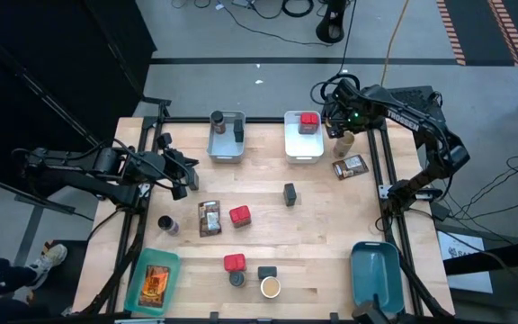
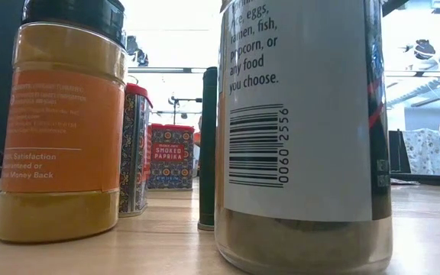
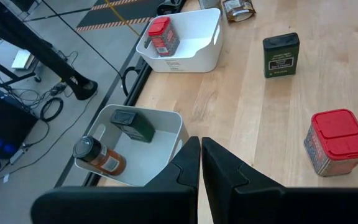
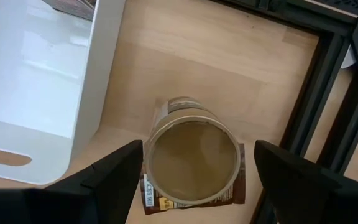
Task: Sort spices by type
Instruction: Put the gold spice bottle into the blue bin
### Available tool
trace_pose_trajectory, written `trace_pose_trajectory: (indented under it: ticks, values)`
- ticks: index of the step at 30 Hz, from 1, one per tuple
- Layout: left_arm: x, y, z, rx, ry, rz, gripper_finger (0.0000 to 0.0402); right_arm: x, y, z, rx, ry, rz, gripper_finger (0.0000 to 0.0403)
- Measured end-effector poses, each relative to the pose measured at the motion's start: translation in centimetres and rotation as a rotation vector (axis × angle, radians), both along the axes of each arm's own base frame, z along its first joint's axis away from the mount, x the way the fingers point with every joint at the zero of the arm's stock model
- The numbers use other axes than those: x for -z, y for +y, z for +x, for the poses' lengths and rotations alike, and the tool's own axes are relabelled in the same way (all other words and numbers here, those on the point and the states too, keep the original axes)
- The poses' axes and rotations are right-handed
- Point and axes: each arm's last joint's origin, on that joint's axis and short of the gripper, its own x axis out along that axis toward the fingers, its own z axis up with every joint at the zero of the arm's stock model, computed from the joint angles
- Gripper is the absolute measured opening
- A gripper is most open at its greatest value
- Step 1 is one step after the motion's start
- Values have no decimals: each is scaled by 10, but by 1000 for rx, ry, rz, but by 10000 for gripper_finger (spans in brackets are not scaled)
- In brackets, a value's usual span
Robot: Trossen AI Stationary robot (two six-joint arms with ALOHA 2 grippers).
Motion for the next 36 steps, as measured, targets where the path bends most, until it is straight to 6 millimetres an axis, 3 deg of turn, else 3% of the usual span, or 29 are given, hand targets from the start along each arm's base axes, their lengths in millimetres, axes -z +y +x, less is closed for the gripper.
trace_pose_trajectory:
  ticks: [12, 25, 36]
  values:
    - [0, 0, 0, -1, 0, -1, 20, 13, -6, 5, 5, 31, 39, 295]
    - [0, 0, 0, 0, 1, -1, 20, 42, -17, 17, -11, 94, 108, 295]
    - [0, 0, 0, 0, 2, -1, 20, 43, -17, 18, -13, 82, 106, 273]
